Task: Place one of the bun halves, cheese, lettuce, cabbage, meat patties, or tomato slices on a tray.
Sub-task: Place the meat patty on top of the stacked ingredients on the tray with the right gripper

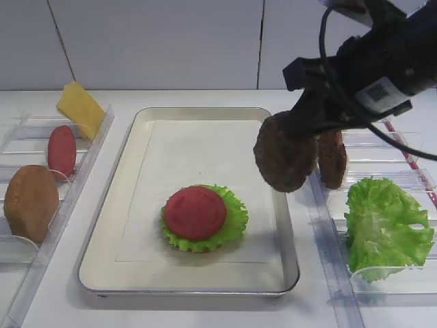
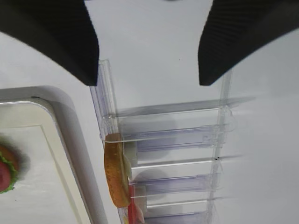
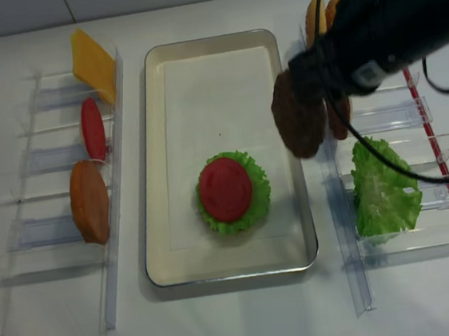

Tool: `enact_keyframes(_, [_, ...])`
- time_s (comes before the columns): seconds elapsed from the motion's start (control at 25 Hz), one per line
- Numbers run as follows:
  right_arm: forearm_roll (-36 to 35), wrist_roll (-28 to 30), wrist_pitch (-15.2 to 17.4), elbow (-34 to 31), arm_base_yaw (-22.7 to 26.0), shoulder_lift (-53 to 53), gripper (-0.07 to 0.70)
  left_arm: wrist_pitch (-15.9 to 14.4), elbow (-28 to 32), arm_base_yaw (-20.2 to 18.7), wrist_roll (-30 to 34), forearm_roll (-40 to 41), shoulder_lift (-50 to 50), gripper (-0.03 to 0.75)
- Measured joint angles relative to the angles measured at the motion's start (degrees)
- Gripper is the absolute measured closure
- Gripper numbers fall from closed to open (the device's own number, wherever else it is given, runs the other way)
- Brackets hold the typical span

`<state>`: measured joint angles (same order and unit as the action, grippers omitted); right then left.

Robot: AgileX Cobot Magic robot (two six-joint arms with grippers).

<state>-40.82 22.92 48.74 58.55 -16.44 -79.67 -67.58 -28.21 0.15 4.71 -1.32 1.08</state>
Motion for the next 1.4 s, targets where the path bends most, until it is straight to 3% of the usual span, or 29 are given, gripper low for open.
enact_keyframes(0.28, [-21.47, 16.65, 0.00, -7.66, 0.00, 0.00, 0.489, 0.00, 0.00, 0.00, 0.00, 0.00, 0.00, 0.258])
enact_keyframes(0.56, [-25.62, 20.88, -0.62, -7.92, 0.00, 0.00, 0.489, 0.00, 0.00, 0.00, 0.00, 0.00, 0.00, 0.258])
enact_keyframes(0.96, [-43.91, 32.19, 7.83, -8.14, 0.00, -8.14, 0.489, 0.00, 0.00, 0.00, 0.00, 0.00, 0.00, 0.258])
enact_keyframes(1.4, [-46.14, 37.64, 12.88, -8.14, 0.00, -16.36, 0.489, 0.00, 0.00, 0.00, 0.00, 0.00, 0.00, 0.258])
